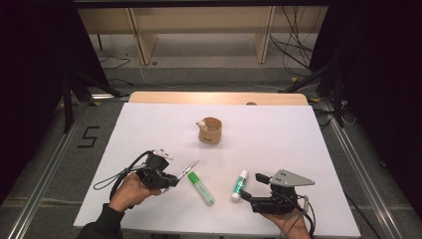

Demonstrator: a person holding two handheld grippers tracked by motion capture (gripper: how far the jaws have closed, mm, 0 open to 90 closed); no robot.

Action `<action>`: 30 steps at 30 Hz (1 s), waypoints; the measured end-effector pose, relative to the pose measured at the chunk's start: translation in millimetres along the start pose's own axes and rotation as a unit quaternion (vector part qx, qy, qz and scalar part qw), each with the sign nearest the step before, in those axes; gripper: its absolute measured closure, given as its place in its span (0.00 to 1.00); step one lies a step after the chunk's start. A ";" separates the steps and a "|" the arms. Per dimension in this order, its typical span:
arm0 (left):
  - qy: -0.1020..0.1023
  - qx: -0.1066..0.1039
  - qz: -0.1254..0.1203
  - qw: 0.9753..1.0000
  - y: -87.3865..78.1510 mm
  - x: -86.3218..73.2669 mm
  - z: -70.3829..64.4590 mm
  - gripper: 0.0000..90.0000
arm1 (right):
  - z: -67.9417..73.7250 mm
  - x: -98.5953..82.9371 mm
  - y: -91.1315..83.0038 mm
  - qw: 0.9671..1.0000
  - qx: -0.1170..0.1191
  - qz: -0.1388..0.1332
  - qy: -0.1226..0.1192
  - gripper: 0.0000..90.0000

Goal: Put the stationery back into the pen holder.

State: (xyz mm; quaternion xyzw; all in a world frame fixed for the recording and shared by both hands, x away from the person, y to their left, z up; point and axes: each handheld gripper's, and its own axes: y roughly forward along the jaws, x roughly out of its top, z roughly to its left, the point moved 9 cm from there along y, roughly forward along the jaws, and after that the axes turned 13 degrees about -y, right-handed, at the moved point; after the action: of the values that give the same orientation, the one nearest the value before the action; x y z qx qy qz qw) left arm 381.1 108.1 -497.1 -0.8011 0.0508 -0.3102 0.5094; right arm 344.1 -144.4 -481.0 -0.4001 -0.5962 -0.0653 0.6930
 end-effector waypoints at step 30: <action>0.074 -0.053 0.055 0.994 18.2 -7.6 -60.7 0.88 | 26.1 16.3 2.8 0.998 0.019 -0.011 -0.056 0.24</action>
State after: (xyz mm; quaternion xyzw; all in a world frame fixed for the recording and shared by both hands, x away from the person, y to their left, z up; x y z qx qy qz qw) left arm 346.0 54.8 -498.4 -0.7974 0.1487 -0.3374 0.4776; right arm 330.1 -119.7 -468.8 -0.3833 -0.6394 -0.0389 0.6654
